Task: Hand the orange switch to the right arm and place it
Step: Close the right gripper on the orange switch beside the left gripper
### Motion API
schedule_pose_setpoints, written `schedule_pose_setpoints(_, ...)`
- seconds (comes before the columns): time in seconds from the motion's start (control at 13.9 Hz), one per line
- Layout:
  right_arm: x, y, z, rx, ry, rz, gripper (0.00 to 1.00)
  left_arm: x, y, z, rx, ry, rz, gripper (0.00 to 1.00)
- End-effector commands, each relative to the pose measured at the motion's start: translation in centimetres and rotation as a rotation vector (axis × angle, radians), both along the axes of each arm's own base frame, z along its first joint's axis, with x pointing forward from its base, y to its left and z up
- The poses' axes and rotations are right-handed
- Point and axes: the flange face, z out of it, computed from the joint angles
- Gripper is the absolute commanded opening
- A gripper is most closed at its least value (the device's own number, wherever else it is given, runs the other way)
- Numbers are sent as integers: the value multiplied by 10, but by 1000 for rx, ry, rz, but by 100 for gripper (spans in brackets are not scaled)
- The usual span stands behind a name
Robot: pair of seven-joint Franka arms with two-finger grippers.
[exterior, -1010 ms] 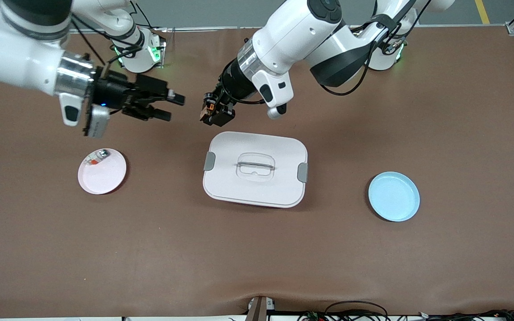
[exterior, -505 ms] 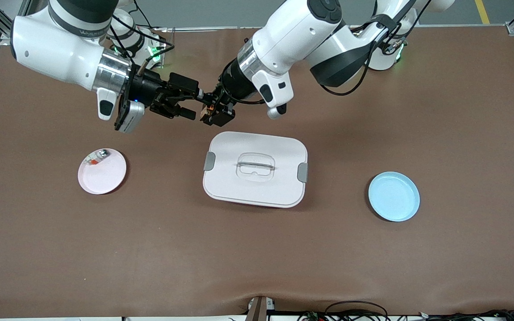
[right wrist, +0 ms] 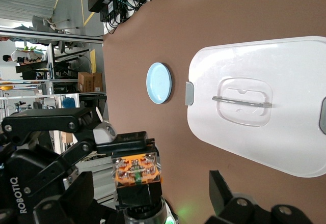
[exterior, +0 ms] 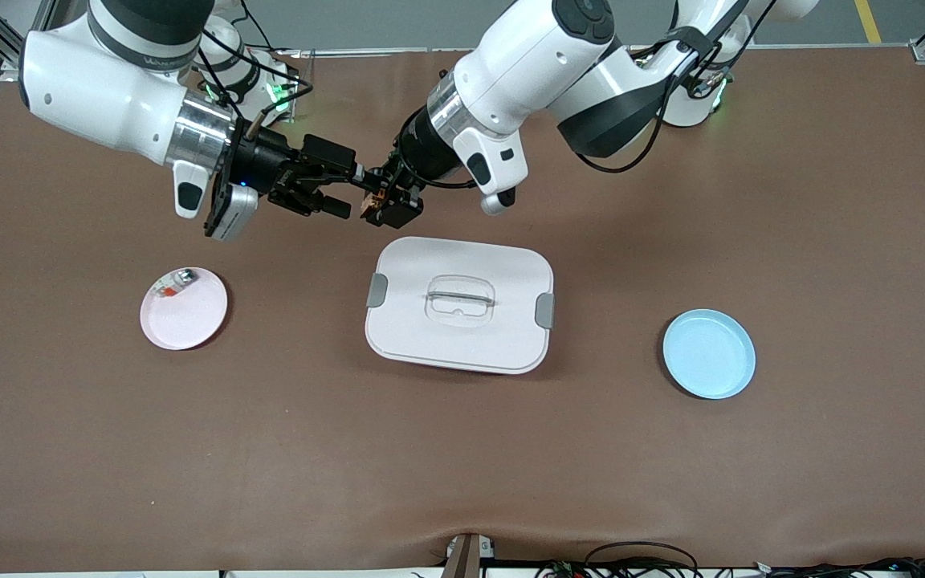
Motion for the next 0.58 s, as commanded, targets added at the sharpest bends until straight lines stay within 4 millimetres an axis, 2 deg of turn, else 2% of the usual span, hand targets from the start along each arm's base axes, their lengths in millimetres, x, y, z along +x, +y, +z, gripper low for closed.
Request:
schedule_pose_setpoints(0.0, -2, 5, -6, 14, 8, -22, 100, -1, -1, 3, -12, 3, 10, 35)
schedule_pose_setpoints(0.14, -3, 14, -10, 11, 1, -19, 100, -3, -3, 3, -13, 3, 8, 35)
schedule_pose_setpoints(0.51, 4, 22, -6, 11, -13, -6, 100, -2, -1, 3, -13, 4, 11, 35)
